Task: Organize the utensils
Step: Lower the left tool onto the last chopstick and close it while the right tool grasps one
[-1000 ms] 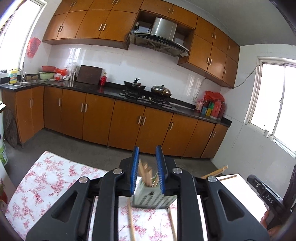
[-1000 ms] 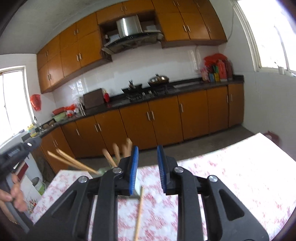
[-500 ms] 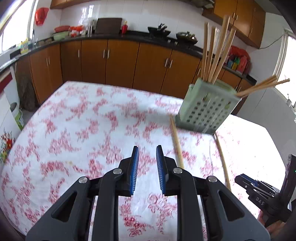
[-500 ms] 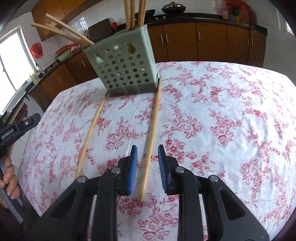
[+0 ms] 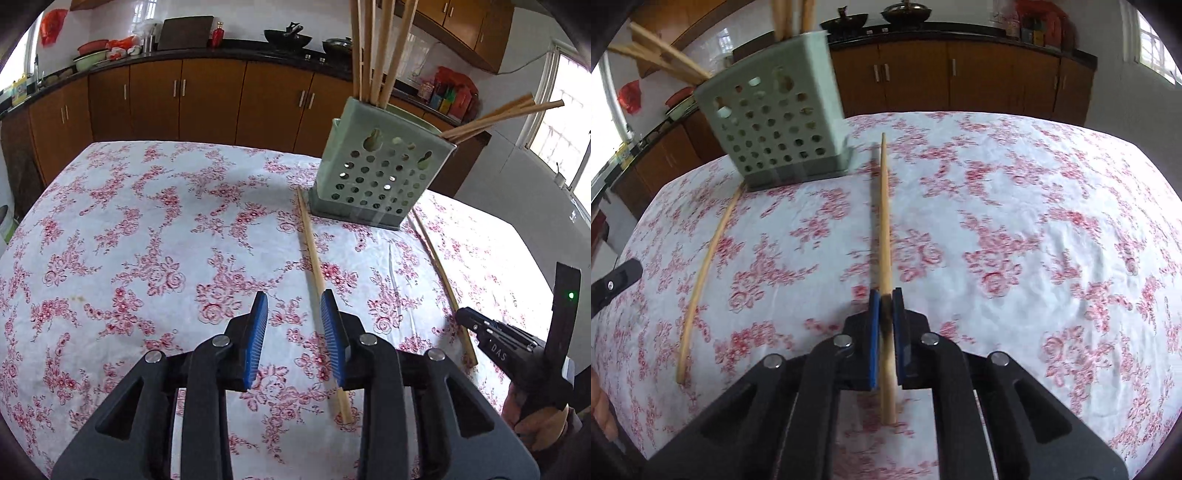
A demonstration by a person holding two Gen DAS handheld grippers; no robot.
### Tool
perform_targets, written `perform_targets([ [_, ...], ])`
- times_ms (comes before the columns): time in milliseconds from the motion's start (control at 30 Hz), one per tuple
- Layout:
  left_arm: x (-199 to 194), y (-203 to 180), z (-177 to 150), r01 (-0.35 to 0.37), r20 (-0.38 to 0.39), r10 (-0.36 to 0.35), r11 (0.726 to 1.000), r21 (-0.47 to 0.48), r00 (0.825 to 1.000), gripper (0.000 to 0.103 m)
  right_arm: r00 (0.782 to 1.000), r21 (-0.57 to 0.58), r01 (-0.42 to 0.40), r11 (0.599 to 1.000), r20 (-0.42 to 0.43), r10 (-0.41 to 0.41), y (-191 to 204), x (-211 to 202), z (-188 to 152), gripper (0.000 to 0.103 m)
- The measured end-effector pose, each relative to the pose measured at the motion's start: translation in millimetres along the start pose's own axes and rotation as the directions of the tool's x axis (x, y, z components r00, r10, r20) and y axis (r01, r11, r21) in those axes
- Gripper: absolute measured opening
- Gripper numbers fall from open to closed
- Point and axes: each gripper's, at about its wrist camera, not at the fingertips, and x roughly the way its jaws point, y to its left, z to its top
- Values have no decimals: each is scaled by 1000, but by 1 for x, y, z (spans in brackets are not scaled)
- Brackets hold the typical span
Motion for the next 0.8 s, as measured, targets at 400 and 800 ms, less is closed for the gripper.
perform_targets([
  [400, 40, -38, -16, -62, -72, 70, 992, 105, 995, 36, 997, 137, 67, 988, 12, -70, -64, -4, 7, 8],
  [800, 45, 18, 5, -204, -61, 204, 979, 15, 977, 8, 1000, 9, -5, 1000, 24, 5, -20, -3, 7, 8],
])
